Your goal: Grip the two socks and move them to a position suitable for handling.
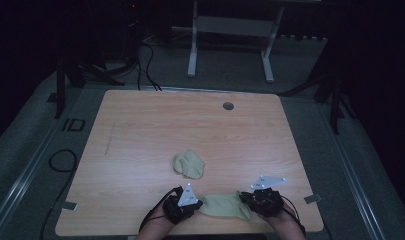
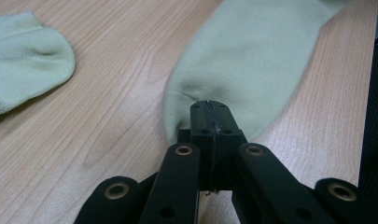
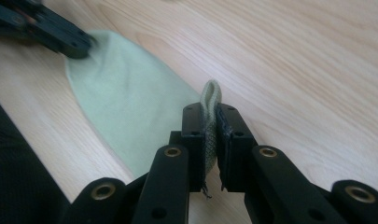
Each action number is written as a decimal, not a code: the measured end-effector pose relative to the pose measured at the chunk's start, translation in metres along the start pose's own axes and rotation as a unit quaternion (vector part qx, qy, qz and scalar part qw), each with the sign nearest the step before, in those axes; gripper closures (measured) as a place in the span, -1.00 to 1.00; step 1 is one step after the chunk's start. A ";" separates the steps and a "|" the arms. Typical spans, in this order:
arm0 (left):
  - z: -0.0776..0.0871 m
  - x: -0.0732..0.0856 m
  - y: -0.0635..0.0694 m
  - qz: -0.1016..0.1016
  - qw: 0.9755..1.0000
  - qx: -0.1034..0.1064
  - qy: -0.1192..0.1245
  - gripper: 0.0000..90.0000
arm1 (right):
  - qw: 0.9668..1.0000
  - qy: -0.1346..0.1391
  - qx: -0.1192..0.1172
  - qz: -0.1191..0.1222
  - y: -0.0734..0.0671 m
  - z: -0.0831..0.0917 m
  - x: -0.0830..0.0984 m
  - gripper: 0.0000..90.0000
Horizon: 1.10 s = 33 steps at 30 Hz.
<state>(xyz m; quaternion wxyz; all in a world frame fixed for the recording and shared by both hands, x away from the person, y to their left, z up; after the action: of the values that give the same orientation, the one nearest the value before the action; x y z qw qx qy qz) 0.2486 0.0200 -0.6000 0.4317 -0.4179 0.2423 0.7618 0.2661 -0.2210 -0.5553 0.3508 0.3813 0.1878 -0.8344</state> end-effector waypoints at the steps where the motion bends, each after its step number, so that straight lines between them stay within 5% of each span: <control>1: 0.000 0.000 0.000 0.000 1.000 0.000 0.000 0.98 | 1.000 -0.004 0.001 -0.003 0.003 0.000 0.002 0.81; 14: 0.000 0.000 0.000 0.005 1.000 0.000 0.001 0.98 | 0.998 -0.038 0.044 -0.011 0.029 -0.006 0.023 0.50; 18: 0.000 0.000 0.000 0.007 1.000 -0.001 0.000 0.98 | 0.999 -0.020 0.040 -0.029 0.032 0.003 0.019 0.48; 20: 0.000 0.000 0.000 0.007 1.000 -0.001 0.001 0.98 | 0.999 -0.011 0.039 -0.027 0.030 0.007 0.015 0.52; 25: 0.000 0.000 0.000 0.009 1.000 0.000 0.001 0.98 | 1.000 -0.001 0.011 -0.011 0.015 0.011 0.010 0.99; 30: 0.000 0.000 0.000 0.009 1.000 -0.001 0.000 0.98 | 1.000 -0.027 -0.012 -0.001 0.006 -0.001 0.019 0.99; 33: 0.000 0.000 0.000 0.012 1.000 -0.001 -0.001 0.98 | 0.999 -0.047 -0.003 0.006 0.009 -0.005 0.027 0.99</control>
<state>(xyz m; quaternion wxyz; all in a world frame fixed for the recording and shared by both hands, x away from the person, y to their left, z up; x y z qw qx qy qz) 0.2485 0.0198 -0.5998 0.4225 -0.4149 0.2460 0.7673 0.2631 -0.2363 -0.5793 0.3652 0.3420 0.1712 -0.8488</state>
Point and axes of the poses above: each handheld gripper's, and its own axes: z roughly backward along the jaws, x roughly out of its underside, y roughly to its right, the point moved 4 cm from there along -z, roughly forward along the jaws, and after that the axes turned 10 degrees about y, right-handed, at the moved point
